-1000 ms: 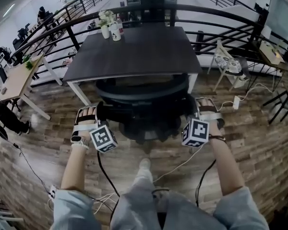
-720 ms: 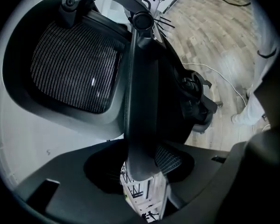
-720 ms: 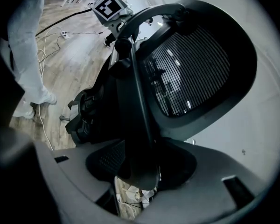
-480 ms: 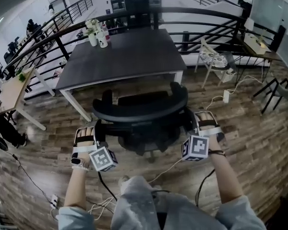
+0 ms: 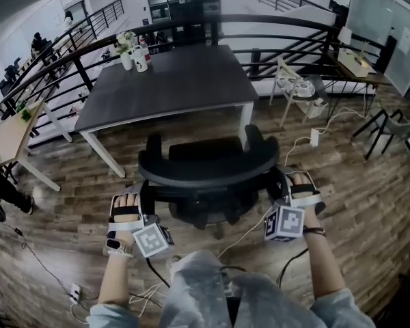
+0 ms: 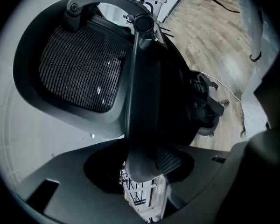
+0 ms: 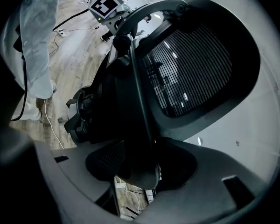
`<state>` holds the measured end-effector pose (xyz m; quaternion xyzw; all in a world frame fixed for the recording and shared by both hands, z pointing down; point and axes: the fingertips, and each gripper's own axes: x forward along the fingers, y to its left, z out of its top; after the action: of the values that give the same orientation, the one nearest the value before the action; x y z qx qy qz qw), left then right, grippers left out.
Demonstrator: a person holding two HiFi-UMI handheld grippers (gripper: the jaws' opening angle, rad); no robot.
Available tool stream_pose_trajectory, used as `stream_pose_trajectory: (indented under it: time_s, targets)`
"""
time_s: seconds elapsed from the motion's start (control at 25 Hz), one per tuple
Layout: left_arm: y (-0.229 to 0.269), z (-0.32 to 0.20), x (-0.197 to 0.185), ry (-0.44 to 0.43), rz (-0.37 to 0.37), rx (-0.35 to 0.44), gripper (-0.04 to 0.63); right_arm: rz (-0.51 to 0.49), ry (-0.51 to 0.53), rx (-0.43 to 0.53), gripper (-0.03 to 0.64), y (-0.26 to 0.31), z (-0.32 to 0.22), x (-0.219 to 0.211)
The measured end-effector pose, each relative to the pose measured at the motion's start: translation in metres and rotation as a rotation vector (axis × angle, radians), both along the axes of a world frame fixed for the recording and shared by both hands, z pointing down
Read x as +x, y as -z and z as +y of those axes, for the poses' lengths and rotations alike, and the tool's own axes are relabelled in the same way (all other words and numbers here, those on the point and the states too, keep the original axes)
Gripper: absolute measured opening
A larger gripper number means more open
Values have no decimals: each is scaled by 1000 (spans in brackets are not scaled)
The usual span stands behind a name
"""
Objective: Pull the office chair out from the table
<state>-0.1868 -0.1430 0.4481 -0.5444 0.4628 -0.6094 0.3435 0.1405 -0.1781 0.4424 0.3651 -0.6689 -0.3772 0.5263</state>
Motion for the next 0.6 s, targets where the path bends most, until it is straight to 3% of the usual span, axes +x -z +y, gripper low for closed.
stream_pose_trajectory:
  time_s: [0.6]
  targets:
    - [4, 3, 6, -18, 35, 45, 207, 2, -23, 9, 215, 3, 5, 6]
